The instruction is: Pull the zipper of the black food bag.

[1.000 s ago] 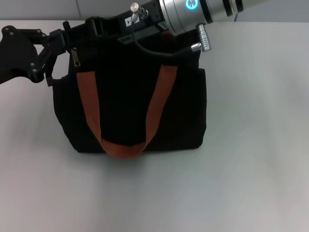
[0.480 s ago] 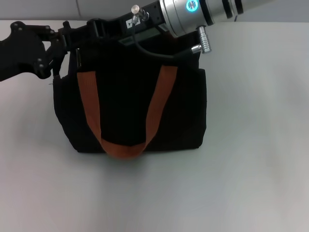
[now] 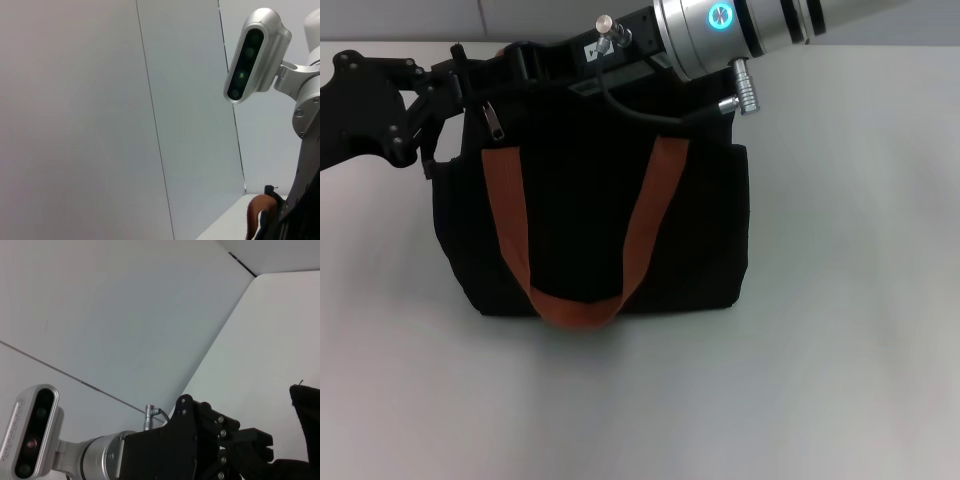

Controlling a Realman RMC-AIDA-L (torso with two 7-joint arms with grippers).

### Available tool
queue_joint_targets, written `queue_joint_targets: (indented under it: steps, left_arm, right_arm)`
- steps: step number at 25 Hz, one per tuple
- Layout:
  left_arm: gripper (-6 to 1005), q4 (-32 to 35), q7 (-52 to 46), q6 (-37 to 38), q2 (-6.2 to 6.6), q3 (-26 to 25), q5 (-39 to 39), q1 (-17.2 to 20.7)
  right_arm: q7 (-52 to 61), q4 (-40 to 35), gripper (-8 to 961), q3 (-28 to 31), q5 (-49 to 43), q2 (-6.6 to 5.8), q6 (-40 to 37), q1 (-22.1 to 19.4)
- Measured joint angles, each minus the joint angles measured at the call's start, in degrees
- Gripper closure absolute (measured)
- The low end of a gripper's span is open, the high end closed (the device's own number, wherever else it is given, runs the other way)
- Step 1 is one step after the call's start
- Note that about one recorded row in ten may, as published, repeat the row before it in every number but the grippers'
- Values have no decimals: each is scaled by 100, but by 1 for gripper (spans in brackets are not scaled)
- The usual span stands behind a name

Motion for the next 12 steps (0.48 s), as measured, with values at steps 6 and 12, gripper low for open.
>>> queue_joint_targets:
  steps: [6,12]
  left_arm:
    - [933,0,29,6,0,-8,-4,36]
    - [930,0,36,35,-9,-9,-4,39]
  right_arm:
    - [-7,-1,292,0,-1,3,0,2]
    - [-20,-2,302,-2,-40,3,28,18]
